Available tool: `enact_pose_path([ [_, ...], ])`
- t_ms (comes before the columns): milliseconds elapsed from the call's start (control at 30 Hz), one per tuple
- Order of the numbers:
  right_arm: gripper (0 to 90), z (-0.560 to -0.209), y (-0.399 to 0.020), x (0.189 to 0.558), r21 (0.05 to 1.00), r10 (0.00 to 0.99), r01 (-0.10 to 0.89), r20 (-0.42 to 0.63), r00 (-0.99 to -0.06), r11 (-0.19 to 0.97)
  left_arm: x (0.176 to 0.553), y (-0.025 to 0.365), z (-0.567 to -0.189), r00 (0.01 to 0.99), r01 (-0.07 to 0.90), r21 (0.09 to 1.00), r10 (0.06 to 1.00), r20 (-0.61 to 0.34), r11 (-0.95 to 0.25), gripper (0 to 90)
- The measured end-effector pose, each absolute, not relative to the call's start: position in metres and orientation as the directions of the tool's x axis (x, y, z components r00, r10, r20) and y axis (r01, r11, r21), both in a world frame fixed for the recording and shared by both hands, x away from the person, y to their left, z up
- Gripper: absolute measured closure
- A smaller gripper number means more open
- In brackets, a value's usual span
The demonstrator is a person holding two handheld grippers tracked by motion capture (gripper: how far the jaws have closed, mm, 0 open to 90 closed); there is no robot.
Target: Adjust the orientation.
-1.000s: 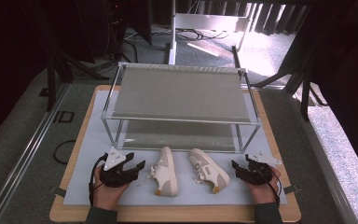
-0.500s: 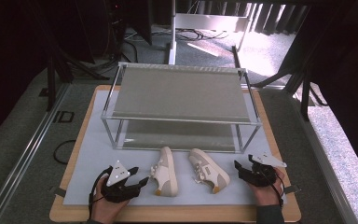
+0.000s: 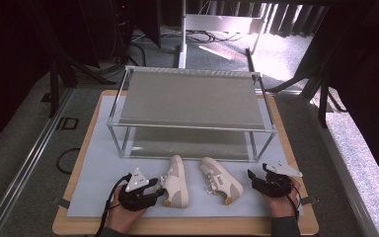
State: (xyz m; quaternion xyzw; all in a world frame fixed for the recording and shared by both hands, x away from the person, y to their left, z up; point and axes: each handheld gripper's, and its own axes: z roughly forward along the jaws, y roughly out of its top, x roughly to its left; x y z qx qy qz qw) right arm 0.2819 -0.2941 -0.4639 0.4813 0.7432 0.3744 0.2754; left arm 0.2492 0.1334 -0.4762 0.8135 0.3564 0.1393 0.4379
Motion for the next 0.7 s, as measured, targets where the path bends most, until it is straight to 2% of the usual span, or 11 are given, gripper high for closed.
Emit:
enact_pose_path([
  [200, 35.9, -0.463, -0.295, 0.282, 0.823, 0.922, 0.507, -0.049, -0.384, 0.255, 0.254, 0.124, -0.473, 0.725, 0.448, 0.811, 0.683, -0.084, -0.375, 56.2],
  [433, 35.9, -0.464, -0.295, 0.282, 0.822, 0.922, 0.509, -0.049, -0.384, 0.255, 0.258, 0.115, -0.463, 0.722, 0.437, 0.815, 0.689, -0.064, -0.382, 70.3],
  [700, 36.3, -0.464, -0.295, 0.281, 0.821, 0.919, 0.508, -0.05, -0.39, 0.26, 0.263, 0.112, -0.454, 0.693, 0.463, 0.835, 0.709, -0.13, -0.299, 81.1],
])
